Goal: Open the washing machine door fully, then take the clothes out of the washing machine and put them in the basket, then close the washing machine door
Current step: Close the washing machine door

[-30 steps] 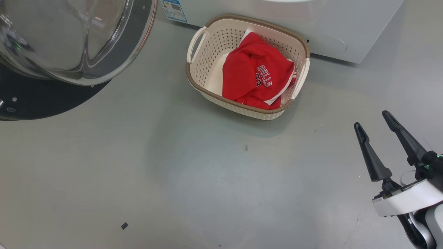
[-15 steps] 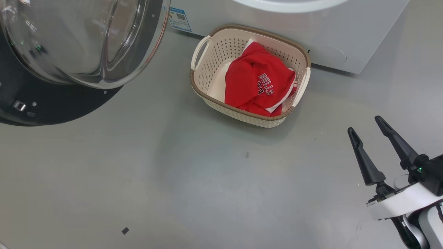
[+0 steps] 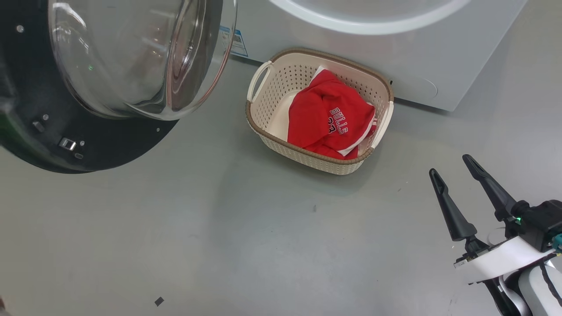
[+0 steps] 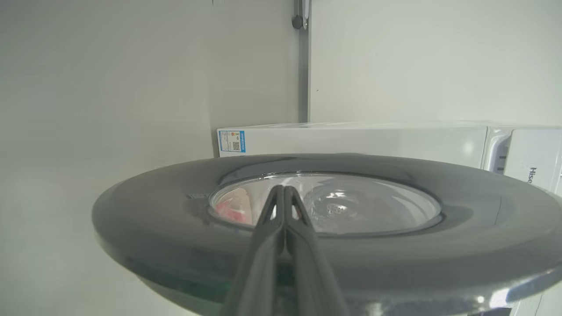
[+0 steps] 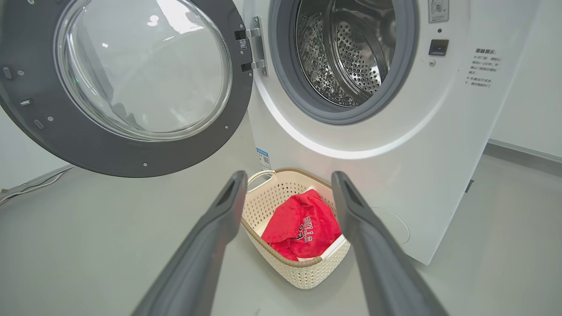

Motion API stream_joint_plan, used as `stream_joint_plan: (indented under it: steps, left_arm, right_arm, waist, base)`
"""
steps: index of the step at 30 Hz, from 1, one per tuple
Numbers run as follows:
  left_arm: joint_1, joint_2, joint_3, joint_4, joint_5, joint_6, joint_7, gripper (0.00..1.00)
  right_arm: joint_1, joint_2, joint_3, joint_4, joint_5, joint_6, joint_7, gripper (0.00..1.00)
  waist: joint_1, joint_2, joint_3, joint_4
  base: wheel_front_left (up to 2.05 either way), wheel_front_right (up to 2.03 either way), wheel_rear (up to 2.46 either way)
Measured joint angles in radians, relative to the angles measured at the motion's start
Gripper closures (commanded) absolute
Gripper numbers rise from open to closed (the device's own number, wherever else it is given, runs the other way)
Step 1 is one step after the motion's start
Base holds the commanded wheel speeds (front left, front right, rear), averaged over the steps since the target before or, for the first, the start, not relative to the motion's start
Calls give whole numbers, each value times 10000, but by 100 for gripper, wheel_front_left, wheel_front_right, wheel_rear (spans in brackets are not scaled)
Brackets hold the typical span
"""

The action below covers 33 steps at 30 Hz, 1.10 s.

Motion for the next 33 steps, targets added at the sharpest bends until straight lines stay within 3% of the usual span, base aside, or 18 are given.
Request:
stream_joint_plan:
  steps: [15, 25, 33]
  left_arm:
    - [759, -698, -322, -696, -500, -383, 1728, 100]
    - [1279, -1622, -522, -1358, -1060, -671, 2686, 100]
    - [1814, -1933, -570, -1918, -1271, -803, 3281, 100]
  right_arm:
    - [5, 251, 42, 104, 0, 0, -29, 0]
    - [6, 343, 33, 226, 0, -2, -29, 0]
    - [2, 477, 17, 305, 0, 0, -29, 0]
  waist:
    - [0, 0, -294, 207]
    - [0, 0, -357, 258]
    - [-1, 0, -410, 220]
  base:
    - [0, 0, 0]
    - [0, 0, 0]
    - [0, 0, 0]
